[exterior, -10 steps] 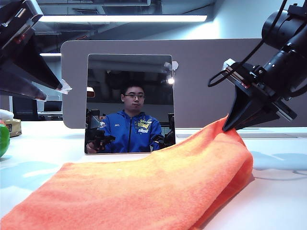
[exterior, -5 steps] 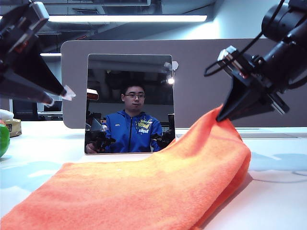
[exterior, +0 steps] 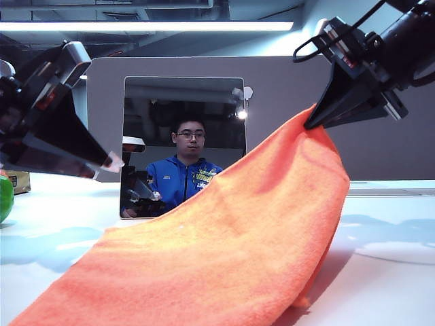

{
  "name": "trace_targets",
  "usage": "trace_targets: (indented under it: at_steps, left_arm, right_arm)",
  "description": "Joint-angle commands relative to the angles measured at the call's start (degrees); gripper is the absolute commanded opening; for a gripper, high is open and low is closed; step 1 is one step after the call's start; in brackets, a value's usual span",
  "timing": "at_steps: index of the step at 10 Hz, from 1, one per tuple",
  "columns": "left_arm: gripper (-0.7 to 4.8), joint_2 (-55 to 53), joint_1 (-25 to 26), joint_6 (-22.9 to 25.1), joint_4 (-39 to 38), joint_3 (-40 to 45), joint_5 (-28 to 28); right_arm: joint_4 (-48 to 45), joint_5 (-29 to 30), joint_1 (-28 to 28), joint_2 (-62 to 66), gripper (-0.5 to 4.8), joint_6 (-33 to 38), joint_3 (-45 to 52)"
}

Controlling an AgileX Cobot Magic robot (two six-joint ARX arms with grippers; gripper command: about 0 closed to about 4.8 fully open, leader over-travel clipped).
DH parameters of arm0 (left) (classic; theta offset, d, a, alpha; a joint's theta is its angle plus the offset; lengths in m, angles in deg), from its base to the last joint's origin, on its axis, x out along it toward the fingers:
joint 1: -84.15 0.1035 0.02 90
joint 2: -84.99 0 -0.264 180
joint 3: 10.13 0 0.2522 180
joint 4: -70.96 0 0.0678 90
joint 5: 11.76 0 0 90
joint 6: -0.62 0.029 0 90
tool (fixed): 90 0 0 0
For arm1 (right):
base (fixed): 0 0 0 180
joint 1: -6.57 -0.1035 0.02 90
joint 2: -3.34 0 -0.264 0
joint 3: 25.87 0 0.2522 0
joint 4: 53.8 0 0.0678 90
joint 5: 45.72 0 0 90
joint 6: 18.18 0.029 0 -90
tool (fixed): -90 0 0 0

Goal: Pick up the cloth from the table and use it to cover the mirror.

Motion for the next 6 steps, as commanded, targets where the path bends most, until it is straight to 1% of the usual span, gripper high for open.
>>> trace_targets:
  at_steps: [1,5,6]
  left_arm:
    - [2.14,-1.01,-0.04,6.75,5.38,-0.24,1.46]
    - [2.15,-6.73,0.02,7.04,6.45,-0.24,1.18]
    - [2.16,-7.78,0.0,8.37,6.95,-0.24,0.35]
  right_arm:
    - [-0.13,0.44,-0.09,-1.31,-0.05,-0.26,-0.17]
    - [0.9,0.44,-0.09,-1.31,-0.05,-0.28,-0.15]
    - [0.9,0.44,-0.09,-1.31,-0.05,-0.28,-0.17]
